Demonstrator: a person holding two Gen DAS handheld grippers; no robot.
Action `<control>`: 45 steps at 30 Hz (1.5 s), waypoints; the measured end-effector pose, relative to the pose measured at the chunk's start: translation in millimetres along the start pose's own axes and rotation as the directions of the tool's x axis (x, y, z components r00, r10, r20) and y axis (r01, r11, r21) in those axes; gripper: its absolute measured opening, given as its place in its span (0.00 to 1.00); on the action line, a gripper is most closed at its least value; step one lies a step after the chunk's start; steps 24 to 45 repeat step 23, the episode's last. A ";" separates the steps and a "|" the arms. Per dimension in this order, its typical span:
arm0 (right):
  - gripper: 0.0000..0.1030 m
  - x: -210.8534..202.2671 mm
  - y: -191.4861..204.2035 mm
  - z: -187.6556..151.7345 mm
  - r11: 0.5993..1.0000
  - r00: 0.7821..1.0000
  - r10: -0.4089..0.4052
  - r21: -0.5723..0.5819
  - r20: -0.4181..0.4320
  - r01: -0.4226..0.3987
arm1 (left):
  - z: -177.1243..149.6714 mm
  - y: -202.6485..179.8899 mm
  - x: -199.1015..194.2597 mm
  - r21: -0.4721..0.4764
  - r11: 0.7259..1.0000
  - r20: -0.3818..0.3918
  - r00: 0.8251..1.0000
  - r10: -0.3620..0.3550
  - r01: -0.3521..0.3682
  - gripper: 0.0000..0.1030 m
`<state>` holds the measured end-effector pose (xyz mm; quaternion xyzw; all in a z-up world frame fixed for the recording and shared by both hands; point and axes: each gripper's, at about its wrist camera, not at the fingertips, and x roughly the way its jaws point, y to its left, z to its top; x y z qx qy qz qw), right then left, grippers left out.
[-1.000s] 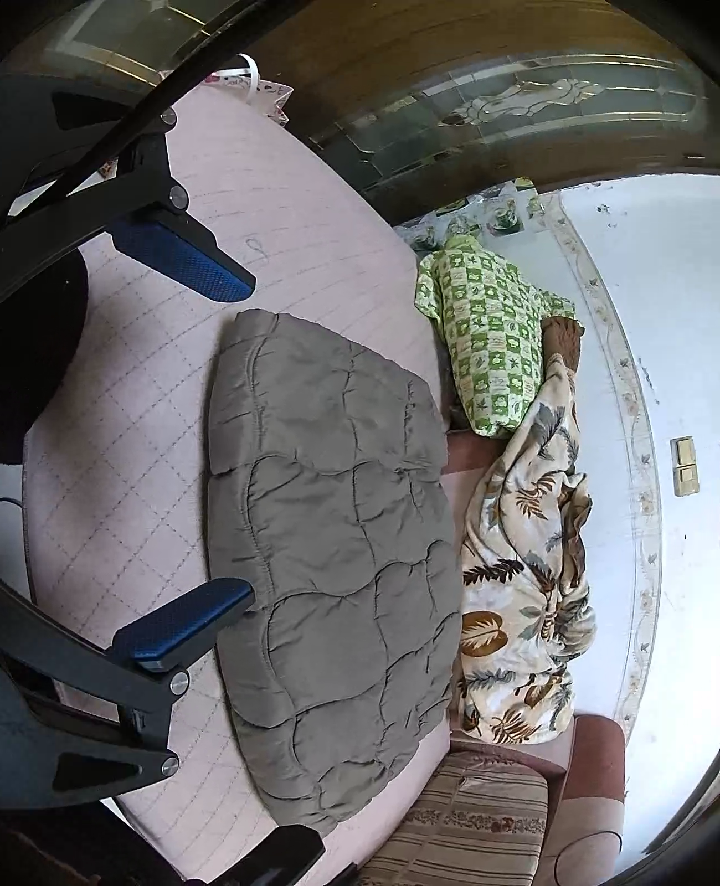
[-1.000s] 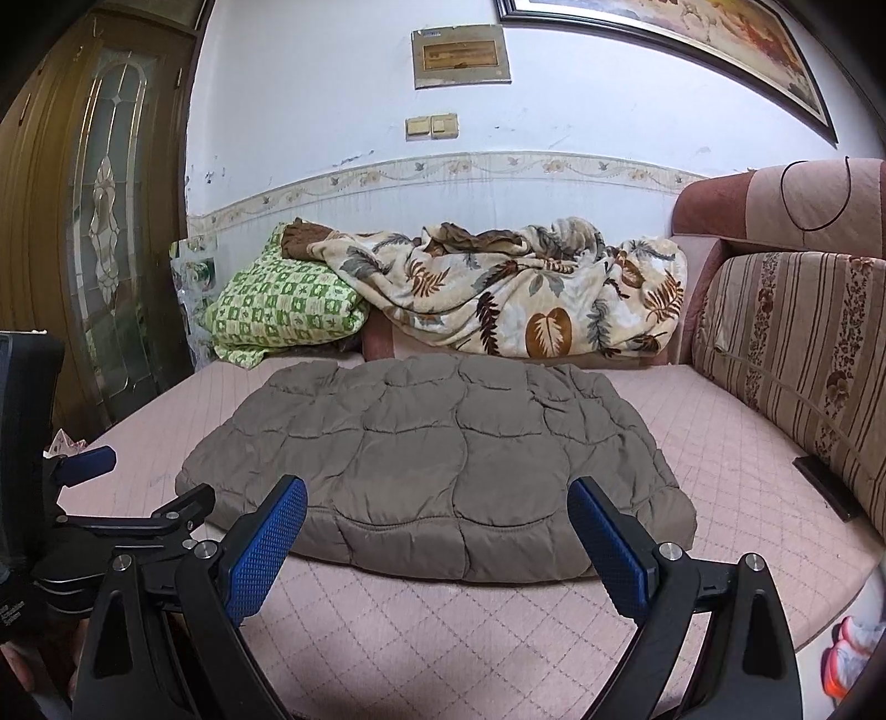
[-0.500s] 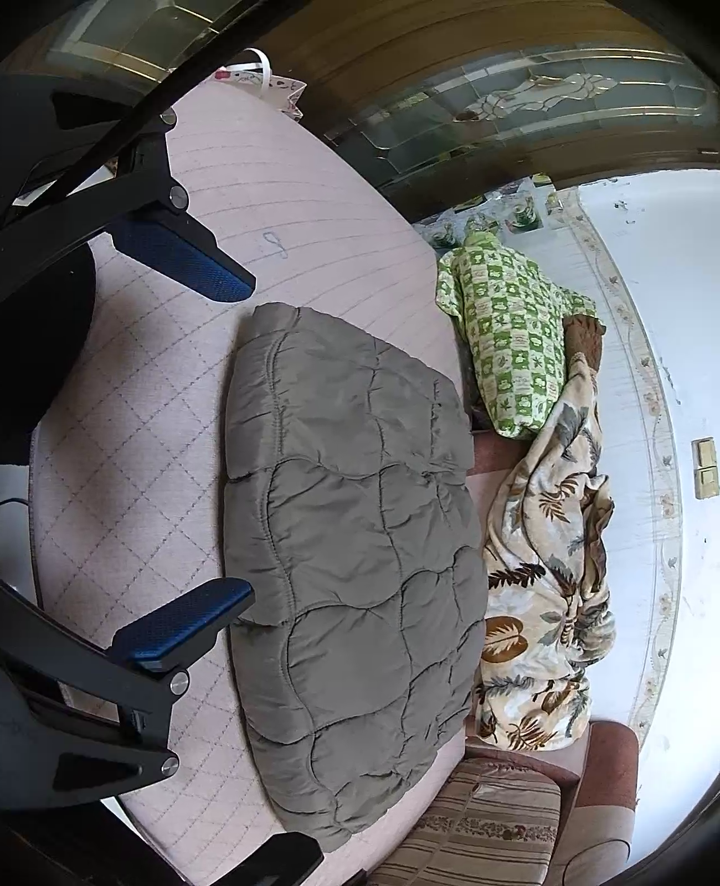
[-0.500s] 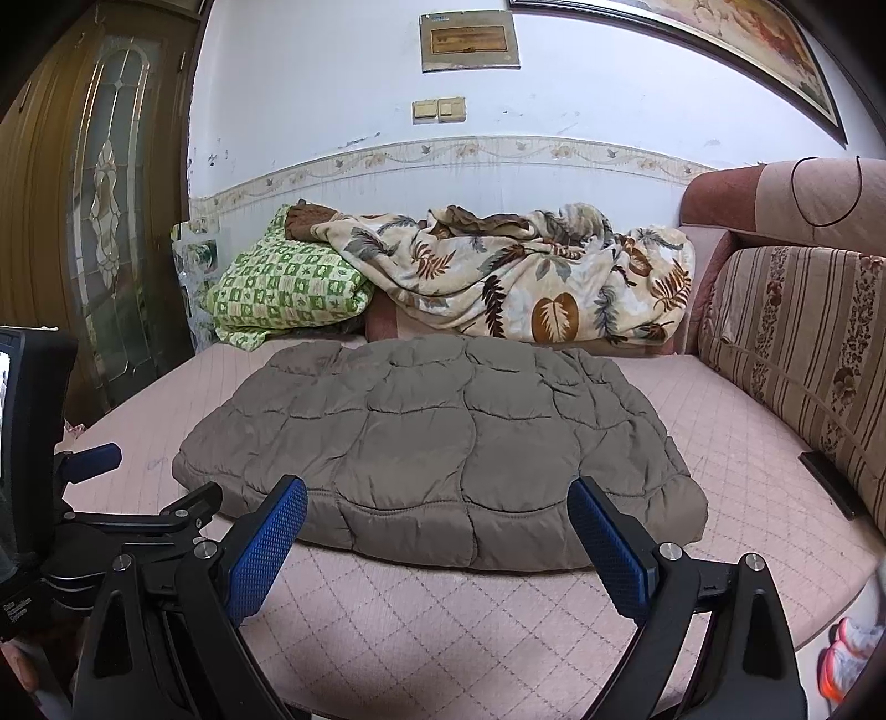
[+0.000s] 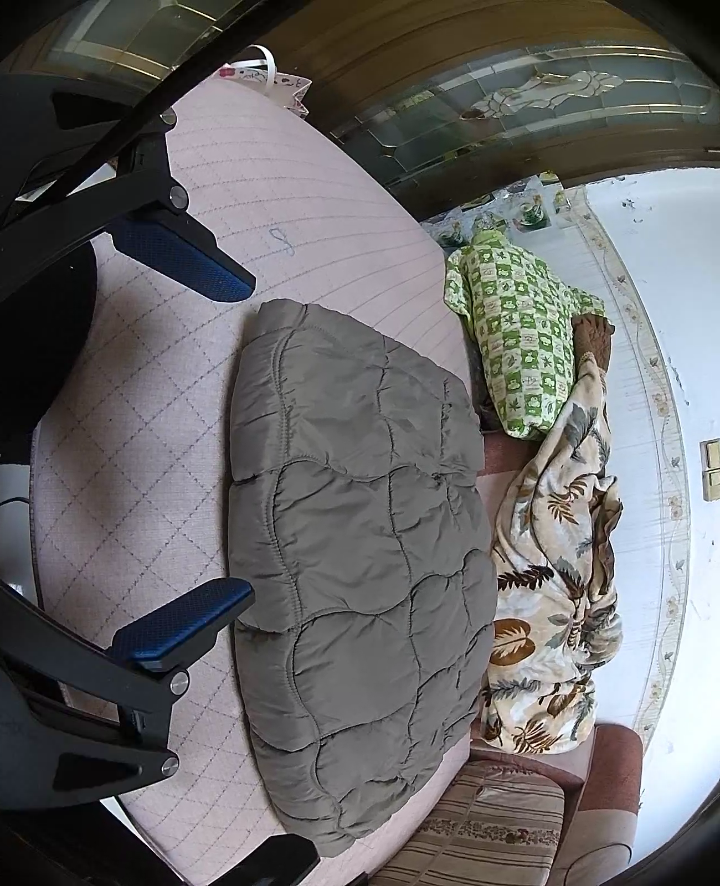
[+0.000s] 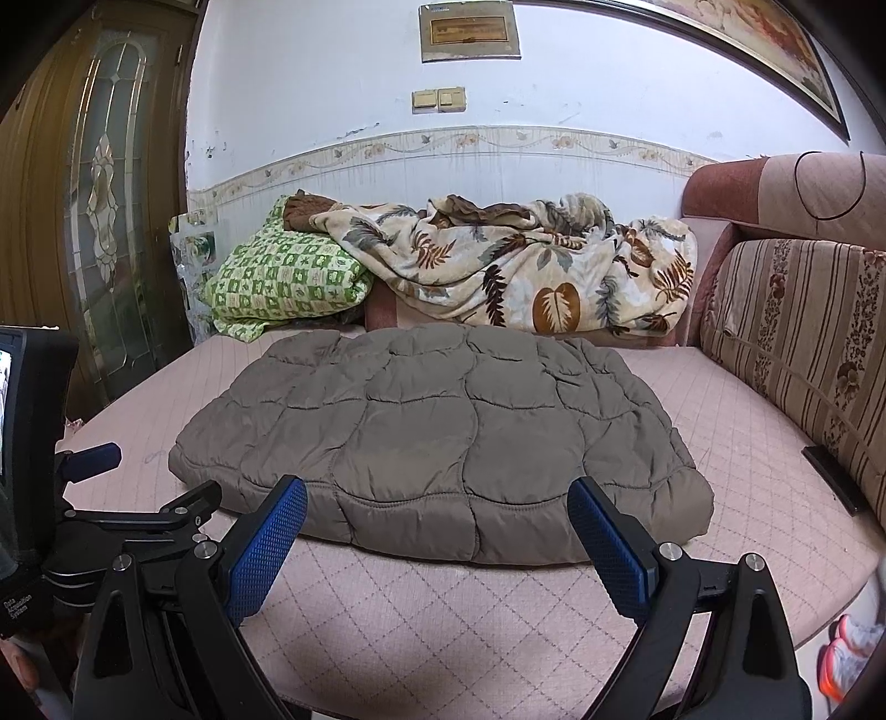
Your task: Fold large clothes
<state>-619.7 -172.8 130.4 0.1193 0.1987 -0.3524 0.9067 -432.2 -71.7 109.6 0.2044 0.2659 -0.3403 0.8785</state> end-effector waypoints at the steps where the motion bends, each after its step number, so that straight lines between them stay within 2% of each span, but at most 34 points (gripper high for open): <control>1: 0.94 0.0 -0.2 0.6 1.000 1.000 0.002 -0.002 -0.002 -0.002 | 0.2 -0.2 0.4 0.000 1.000 -0.002 1.000 0.000 0.000 0.97; 10: 0.94 4.2 0.3 -2.4 1.000 1.000 0.001 -0.002 -0.011 -0.001 | -3.9 1.3 7.7 -0.010 1.000 -0.026 0.999 -0.023 0.023 0.97; 16: 0.94 5.2 -0.1 -4.7 1.000 1.000 0.001 0.005 -0.014 -0.001 | -6.1 3.1 11.5 -0.020 0.998 -0.057 0.996 -0.065 0.064 0.97; 45: 0.94 5.0 -2.2 -5.5 1.000 1.000 -0.001 0.018 -0.018 0.001 | -5.0 5.2 7.3 -0.028 0.998 -0.040 0.998 -0.055 0.054 0.97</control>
